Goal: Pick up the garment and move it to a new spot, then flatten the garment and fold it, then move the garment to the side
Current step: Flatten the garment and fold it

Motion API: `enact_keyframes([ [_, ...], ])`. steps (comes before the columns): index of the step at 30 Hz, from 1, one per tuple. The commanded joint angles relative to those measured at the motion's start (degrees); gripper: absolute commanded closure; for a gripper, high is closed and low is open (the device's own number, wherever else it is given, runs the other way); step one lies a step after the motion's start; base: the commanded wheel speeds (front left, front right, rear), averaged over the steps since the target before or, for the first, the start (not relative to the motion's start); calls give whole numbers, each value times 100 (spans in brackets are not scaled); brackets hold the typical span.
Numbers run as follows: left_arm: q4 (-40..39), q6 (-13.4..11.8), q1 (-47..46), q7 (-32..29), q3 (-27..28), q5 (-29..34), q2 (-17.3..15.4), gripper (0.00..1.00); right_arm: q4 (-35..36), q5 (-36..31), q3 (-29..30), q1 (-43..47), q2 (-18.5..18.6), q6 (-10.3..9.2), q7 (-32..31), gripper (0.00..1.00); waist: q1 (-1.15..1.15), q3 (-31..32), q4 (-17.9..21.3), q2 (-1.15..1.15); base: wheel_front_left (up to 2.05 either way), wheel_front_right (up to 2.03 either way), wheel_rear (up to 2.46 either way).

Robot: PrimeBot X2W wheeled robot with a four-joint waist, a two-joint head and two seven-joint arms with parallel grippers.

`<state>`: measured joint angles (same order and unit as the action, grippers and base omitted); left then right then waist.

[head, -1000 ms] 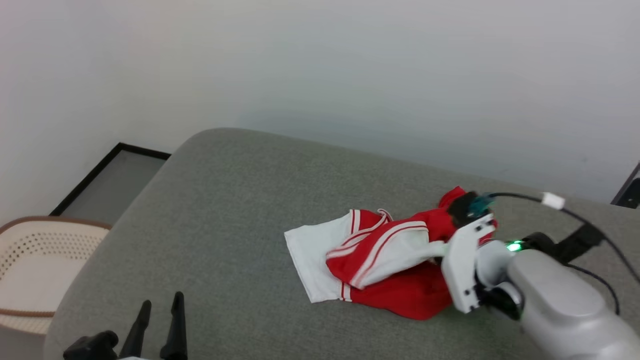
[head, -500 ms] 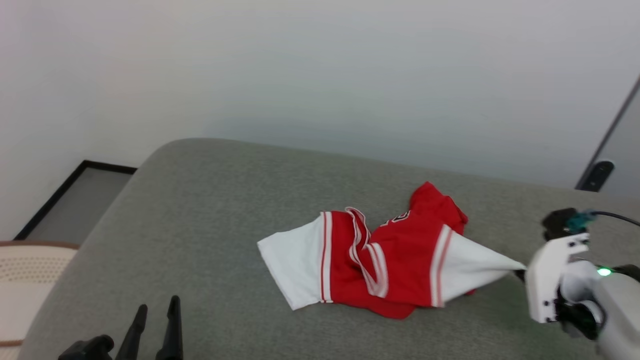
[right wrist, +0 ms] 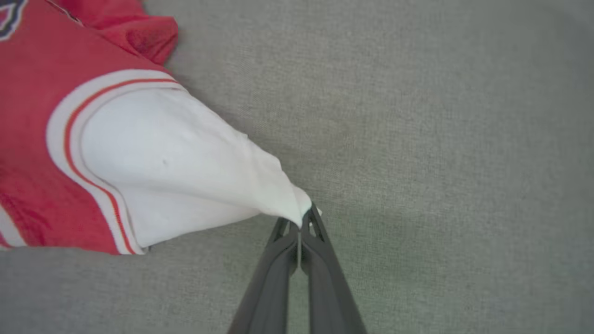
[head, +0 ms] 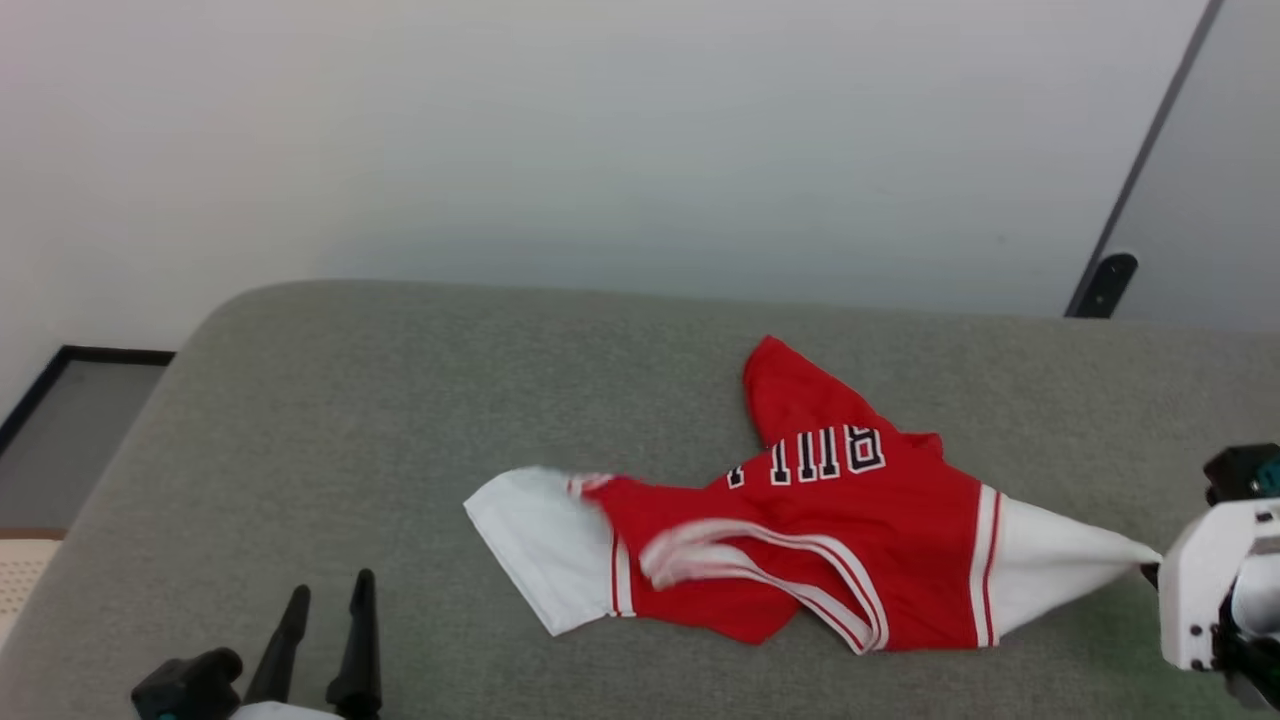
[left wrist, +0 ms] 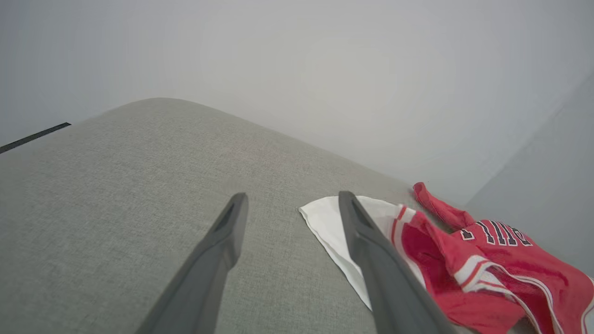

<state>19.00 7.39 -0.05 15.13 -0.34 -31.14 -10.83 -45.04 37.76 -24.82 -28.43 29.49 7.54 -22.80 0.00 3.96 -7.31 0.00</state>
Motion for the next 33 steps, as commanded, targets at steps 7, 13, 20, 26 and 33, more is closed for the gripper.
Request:
enact_keyframes([
  [7, 46, 15, -85, -1, -115, 14, -24, 0, -34, -325, 399, 414, -109, -9, -88, 100, 0, -127, 109, 0, 0, 0, 0],
  [13, 94, 15, -113, -1, -222, -17, -116, 0, -323, -592, 536, 481, -376, -9, -243, 100, 0, -151, 119, 0, 0, 0, 0],
  [20, 148, 16, -78, -1, -209, -103, -216, 0, -432, -700, 353, 89, -490, -9, -498, 0, 0, -156, 324, 0, 0, 0, 0],
  [26, 177, 16, -3, -1, -160, -204, -218, 0, -30, -444, 41, -79, -315, -10, -830, 0, 0, -148, 591, 0, 0, 0, 0],
  [33, 117, 16, 67, -1, -156, -337, -293, 0, 743, -443, 57, 50, -80, -9, -236, 0, 0, -201, 918, 0, 0, 0, 0],
])
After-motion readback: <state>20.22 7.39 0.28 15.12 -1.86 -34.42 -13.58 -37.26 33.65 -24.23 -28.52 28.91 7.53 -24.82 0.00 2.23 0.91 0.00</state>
